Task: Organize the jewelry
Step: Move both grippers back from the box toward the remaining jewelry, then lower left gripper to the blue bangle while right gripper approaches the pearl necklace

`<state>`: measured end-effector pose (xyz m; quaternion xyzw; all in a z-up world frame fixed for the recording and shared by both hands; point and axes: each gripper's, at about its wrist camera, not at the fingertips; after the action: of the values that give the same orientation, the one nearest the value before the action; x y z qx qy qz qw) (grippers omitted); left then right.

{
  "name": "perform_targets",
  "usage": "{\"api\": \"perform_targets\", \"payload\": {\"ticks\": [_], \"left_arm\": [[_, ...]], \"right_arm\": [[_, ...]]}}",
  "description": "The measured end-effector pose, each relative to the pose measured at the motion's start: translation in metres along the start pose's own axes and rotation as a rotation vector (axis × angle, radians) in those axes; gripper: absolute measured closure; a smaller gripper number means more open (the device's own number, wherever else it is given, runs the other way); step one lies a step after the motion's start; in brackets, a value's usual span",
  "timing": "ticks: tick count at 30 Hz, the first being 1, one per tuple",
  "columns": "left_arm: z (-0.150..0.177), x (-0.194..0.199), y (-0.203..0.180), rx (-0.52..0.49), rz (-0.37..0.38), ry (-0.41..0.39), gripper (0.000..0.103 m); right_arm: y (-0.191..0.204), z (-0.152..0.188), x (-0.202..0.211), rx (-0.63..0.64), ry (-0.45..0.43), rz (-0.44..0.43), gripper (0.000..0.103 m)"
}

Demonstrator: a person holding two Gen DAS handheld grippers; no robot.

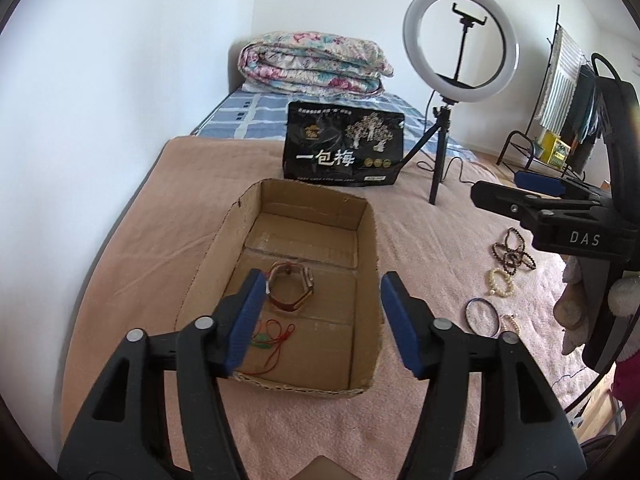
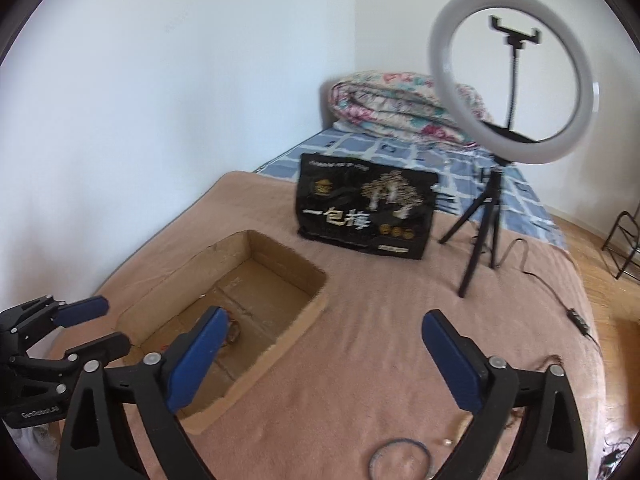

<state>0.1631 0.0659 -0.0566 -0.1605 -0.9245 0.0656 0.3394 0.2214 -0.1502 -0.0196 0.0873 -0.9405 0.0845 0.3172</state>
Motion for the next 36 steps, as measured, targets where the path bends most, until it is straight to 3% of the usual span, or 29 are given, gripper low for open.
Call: {"api": "perform_targets", "payload": {"ticks": [3, 10, 15, 19, 21, 36], "left_arm": [[-0.002, -0.002, -0.011, -0.013, 0.033, 0.007, 0.04], [-0.002, -0.009, -0.042, -0.059, 0.088, 0.019, 0.04], [0.003, -0.017, -0.066, -0.098, 0.125, 0.046, 0.04], [0.006, -0.025, -0.084, -0.121, 0.155, 0.061, 0.027], [0.009, -0.028, -0.092, -0.133, 0.167, 0.068, 0.027], [0.028, -0.082, -0.141, -0.193, 0.264, 0.186, 0.027]], "right_arm": [[-0.021, 0.005, 0.011, -0.035, -0.004, 0.049, 0.0], [-0.078, 0.025, 0.037, -0.156, 0.01, 0.06, 0.0], [-0.108, 0.041, 0.052, -0.169, 0.034, 0.119, 0.0], [-0.125, 0.057, 0.065, -0.138, 0.045, 0.128, 0.0], [-0.13, 0.066, 0.07, -0.121, 0.05, 0.141, 0.0], [-0.136, 0.158, 0.069, -0.019, 0.183, 0.034, 0.001]]}}
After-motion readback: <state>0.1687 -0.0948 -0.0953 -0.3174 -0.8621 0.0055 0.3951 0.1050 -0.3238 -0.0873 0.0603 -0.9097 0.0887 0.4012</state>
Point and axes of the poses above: each gripper's, at about its wrist camera, not at the fingertips, and x roughly against the way its jaws point, y to its left, z to its underside, and after that the axes turned 8 degrees about z, right-handed
